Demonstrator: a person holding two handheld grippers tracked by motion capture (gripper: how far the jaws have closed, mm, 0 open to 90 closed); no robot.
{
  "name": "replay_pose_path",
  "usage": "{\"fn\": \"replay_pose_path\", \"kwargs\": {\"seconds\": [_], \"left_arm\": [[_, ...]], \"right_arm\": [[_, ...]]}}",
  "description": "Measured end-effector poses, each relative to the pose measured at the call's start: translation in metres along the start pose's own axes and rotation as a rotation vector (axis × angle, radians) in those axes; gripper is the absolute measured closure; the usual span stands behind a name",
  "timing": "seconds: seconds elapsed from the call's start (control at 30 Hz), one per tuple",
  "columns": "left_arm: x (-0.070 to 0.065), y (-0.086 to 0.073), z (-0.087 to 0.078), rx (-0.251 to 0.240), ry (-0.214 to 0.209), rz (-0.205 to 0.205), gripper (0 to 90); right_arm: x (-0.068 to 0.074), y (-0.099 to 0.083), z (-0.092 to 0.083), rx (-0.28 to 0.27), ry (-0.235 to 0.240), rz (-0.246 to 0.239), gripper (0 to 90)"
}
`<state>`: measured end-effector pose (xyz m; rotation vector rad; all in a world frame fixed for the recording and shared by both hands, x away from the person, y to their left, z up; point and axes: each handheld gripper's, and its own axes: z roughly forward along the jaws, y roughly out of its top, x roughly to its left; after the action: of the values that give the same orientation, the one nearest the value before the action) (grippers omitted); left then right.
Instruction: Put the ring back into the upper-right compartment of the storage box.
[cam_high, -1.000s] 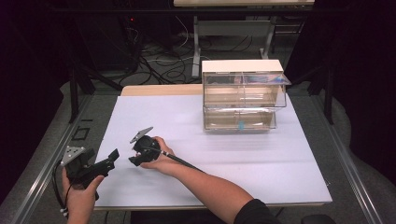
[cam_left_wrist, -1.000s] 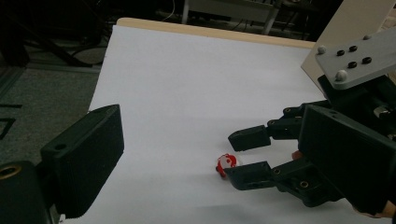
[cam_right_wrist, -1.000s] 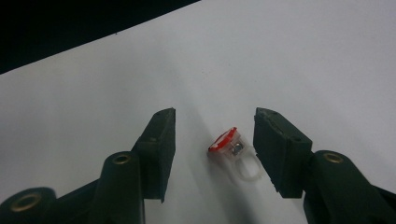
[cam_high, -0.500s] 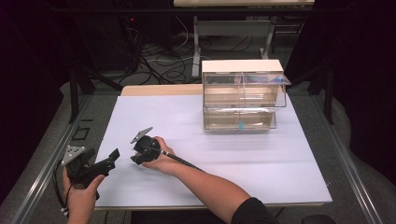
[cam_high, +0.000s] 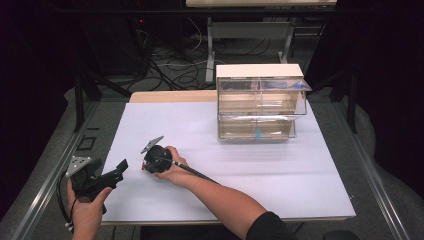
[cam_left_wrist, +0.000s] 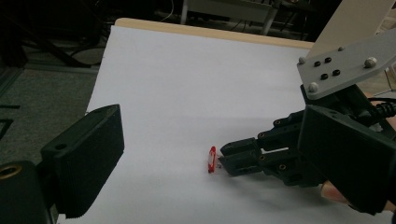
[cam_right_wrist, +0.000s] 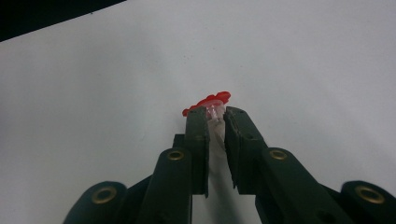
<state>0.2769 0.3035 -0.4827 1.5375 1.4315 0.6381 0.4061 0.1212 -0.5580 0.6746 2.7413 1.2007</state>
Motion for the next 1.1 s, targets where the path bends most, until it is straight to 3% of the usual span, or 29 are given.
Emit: {"fn": "replay_pose_path", "kwargs": {"seconds": [0.13,0.17,0.27,0.3,0.57,1.03,1.1], "left_arm": [[0.000,0.000,0.000,0.001,0.000,-0.002,7.0],[0.000,0.000,0.000,0.001,0.001,-0.002,7.1],[0.000,0.000,0.000,0.001,0.001,-0.003,7.1],[0.000,0.000,0.000,0.001,0.001,-0.003,7.0],[0.000,0.000,0.000,0.001,0.001,-0.003,7.0],[0.001,-0.001,0.002,0.002,0.003,-0.004,7.0],[0.001,-0.001,0.002,0.000,0.003,-0.005,7.0]], "right_arm": [[0.001,0.000,0.000,0.000,-0.003,0.010,81.5],[-0.001,0.000,0.000,-0.010,-0.004,-0.009,82.8],[0.000,0.000,0.001,-0.055,-0.012,0.041,85.2],[-0.001,0.000,0.001,-0.060,-0.011,0.034,85.2],[0.000,0.001,-0.001,-0.054,-0.006,0.035,85.3],[0.000,0.003,-0.014,-0.073,-0.019,0.103,85.3],[-0.002,0.004,-0.018,-0.038,-0.012,0.090,85.3]]}}
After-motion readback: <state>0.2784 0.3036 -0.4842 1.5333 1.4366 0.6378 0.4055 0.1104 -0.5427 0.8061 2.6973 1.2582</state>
